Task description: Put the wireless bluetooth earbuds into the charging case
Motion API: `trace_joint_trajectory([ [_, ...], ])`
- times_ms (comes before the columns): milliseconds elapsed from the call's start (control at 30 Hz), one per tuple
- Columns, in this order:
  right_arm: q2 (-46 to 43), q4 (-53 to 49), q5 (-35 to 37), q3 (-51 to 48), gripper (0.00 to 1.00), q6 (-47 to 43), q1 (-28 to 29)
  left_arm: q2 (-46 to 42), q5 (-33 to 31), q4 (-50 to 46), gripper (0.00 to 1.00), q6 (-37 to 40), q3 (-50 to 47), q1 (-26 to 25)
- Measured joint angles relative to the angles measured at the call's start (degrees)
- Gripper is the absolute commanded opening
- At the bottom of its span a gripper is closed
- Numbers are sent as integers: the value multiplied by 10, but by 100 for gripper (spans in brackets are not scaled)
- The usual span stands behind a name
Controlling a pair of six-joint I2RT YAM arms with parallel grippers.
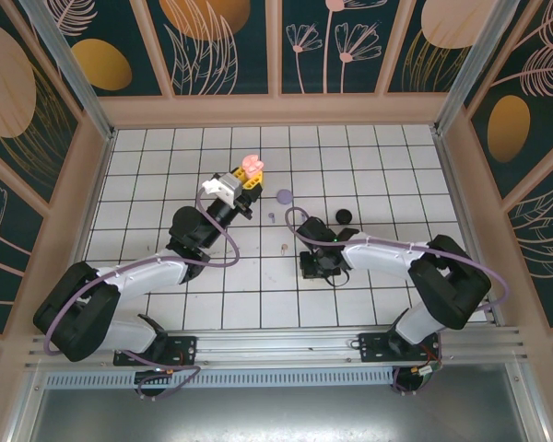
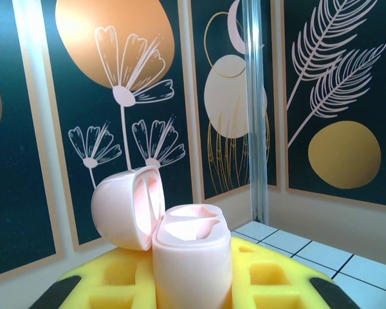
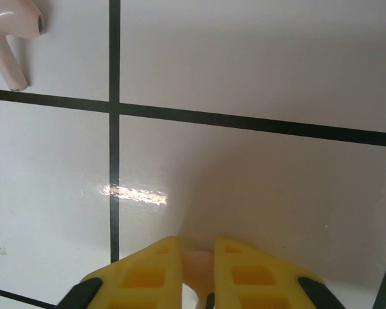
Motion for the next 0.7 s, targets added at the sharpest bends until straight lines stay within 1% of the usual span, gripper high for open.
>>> trace_joint_trajectory([
  [133,4,-5,7,4,22,-2,5,0,0,0,0,0,0,0],
  [233,5,-6,9,5,26,-2,6,0,0,0,0,0,0,0],
  [700,9,-25,10,17,29,0,13,0,0,0,0,0,0,0],
])
